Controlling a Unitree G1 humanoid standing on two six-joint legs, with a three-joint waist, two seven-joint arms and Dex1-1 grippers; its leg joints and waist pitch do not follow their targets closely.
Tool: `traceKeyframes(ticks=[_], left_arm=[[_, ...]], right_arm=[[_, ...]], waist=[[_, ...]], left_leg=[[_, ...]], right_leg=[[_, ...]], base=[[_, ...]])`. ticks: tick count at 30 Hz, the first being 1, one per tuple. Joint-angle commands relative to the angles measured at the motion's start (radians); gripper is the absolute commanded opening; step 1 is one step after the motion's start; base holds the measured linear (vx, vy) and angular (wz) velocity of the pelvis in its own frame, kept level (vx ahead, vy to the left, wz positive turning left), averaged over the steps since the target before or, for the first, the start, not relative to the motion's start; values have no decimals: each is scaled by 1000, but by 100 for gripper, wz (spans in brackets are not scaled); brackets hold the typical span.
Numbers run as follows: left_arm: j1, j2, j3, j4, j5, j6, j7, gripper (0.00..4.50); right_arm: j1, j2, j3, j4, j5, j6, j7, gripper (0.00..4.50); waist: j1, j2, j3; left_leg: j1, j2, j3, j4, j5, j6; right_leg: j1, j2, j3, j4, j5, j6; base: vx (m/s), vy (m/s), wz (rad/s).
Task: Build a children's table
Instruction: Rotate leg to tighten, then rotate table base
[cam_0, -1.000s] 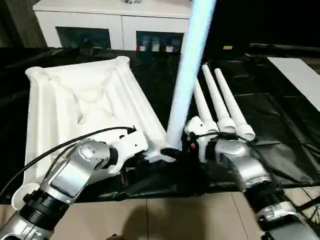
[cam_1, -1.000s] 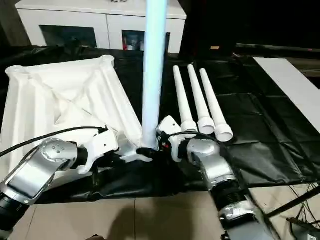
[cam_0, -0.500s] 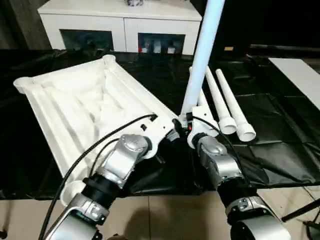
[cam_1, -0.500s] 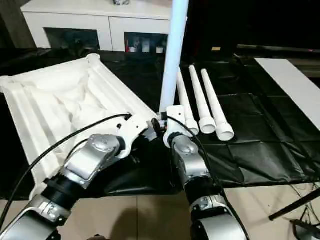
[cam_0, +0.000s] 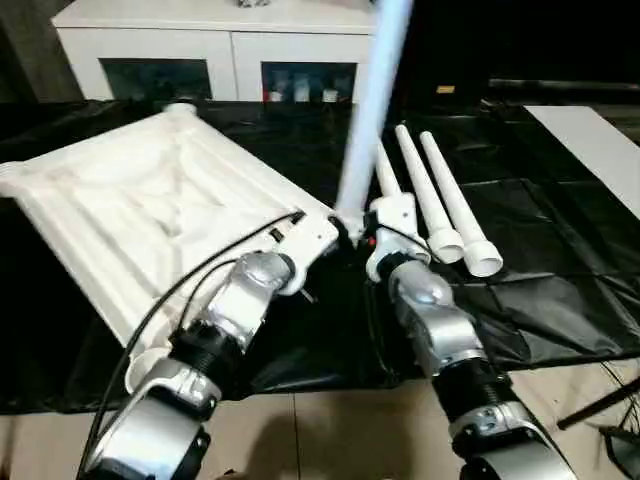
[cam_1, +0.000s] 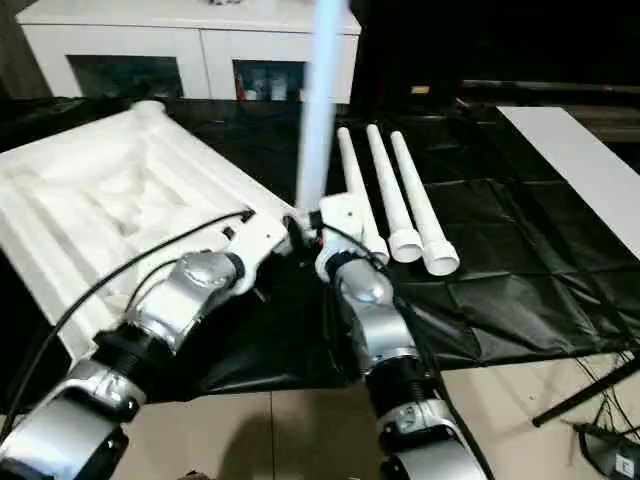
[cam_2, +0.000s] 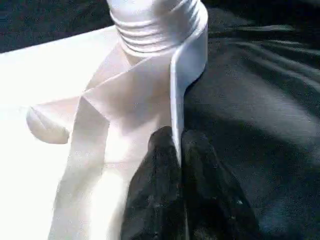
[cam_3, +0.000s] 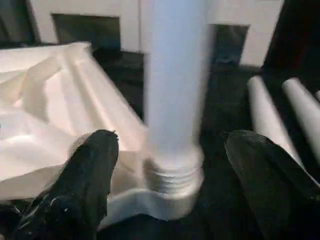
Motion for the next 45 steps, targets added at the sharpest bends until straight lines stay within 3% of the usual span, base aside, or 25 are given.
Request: traceKeyframes(ticks=[1,4,7,9,10,11,15,16,18,19,22,23,24,25,26,27,33,36,40,41,45], left_arm=[[-14,10,48,3,-4,-50,51,58],[-21,33,101,-37,-13,-122,95,96],[2,79,147,-129,-23,-118,100,104],[80,159,215,-295,-47,-40,59,123],[93,170,228,-320,-56,-23,47,123],[149,219,275,-409,-80,31,3,123],[230,316,344,-505,-105,93,-64,123],[264,369,368,-530,-101,132,-91,123],[313,459,395,-545,-66,193,-119,123],[340,515,418,-531,-39,217,-119,123],[419,626,487,-515,1,304,-106,123],[440,643,494,-524,2,319,-109,123],[456,657,499,-518,13,328,-101,123],[484,683,494,-501,37,332,-95,123],[505,701,489,-498,48,341,-94,123],[541,718,475,-500,53,357,-109,123],[640,691,408,-676,-21,484,-222,123],[655,675,369,-730,-51,497,-257,123],[648,647,346,-853,-93,558,-270,123],[634,629,342,-891,-105,571,-267,123],[592,586,331,-929,-113,599,-261,123]], right_arm=[[21,-5,2,-22,7,11,16,382],[36,-6,10,-39,4,18,13,382],[45,-4,19,-51,1,26,15,382],[52,2,29,-52,-6,34,21,382],[52,3,31,-51,-7,36,23,382],[53,5,38,-43,-10,41,33,382],[49,6,48,-23,-19,50,39,382],[46,7,53,-13,-19,57,44,382],[41,6,60,7,-27,62,45,382],[34,7,67,24,-27,71,53,382],[7,13,81,85,-38,87,58,382],[1,15,83,98,-39,92,59,382],[-7,14,86,114,-49,88,50,382],[-19,17,84,139,-56,86,36,382],[-27,19,82,153,-59,85,27,382],[-45,20,80,184,-69,84,6,382],[-139,48,54,344,-45,54,3,382],[-164,58,67,396,-54,36,22,382],[-179,73,81,435,-62,26,55,382],[-178,80,89,440,-66,18,63,382],[-187,96,100,473,-66,-8,94,382]], waist=[[4,4,-64],[3,3,-65],[1,6,-64],[1,11,-63],[-5,9,-60],[-4,7,-61],[-4,15,-57],[-5,12,-54],[-4,14,-51],[-5,7,-52],[-7,12,-48],[-9,11,-46],[-4,8,-46],[0,12,-46],[-2,9,-46],[0,10,-46],[6,15,-44],[3,8,-43],[3,8,-46],[0,4,-45],[2,2,-46]], left_leg=[[9,18,-8,-65,-153,22],[8,19,-8,-64,-140,30],[11,25,-9,-66,-140,30],[14,30,-10,-68,-152,17],[9,28,-10,-71,-153,17],[16,28,-8,-68,-164,7],[21,26,-5,-70,-179,-6],[23,25,-3,-73,-194,-13],[24,23,-5,-77,-219,-26],[23,24,-6,-77,-221,-28],[27,25,-9,-80,-251,-44],[25,24,-10,-83,-274,-47],[34,26,-8,-81,-275,-48],[36,26,-8,-80,-273,-49],[24,24,-9,-83,-261,-49],[27,23,-8,-83,-263,-49],[36,27,-7,-83,-307,-67],[29,25,-10,-84,-314,-62],[30,27,-9,-81,-304,-64],[25,25,-7,-80,-294,-60],[24,24,-7,-78,-273,-55]], right_leg=[[55,-70,44,-66,-66,-179],[56,-69,43,-61,-32,-202],[53,-71,41,-56,-20,-214],[51,-75,41,-51,-34,-218],[52,-70,41,-53,-40,-215],[48,-71,42,-51,-52,-216],[38,-63,44,-54,-78,-201],[34,-59,44,-57,-90,-196],[31,-58,44,-57,-114,-182],[34,-59,44,-56,-115,-182],[28,-61,45,-57,-137,-180],[28,-61,46,-58,-162,-178],[22,-60,48,-62,-152,-181],[19,-61,48,-60,-143,-184],[28,-61,49,-56,-133,-185],[25,-62,49,-57,-136,-182],[17,-62,50,-59,-131,-195],[24,-66,51,-58,-162,-190],[25,-66,51,-55,-161,-191],[26,-64,51,-54,-152,-194],[28,-63,51,-54,-143,-193]], base=[[0,0,0],[0,0,0],[0,0,0],[0,0,0],[0,0,0],[0,0,0],[0,0,0],[0,0,0],[0,0,0],[0,0,0],[0,0,0],[0,0,0],[0,0,0],[0,0,0],[0,0,0],[0,0,0],[0,0,0],[0,0,0],[0,0,0],[0,0,0],[0,0,0]])
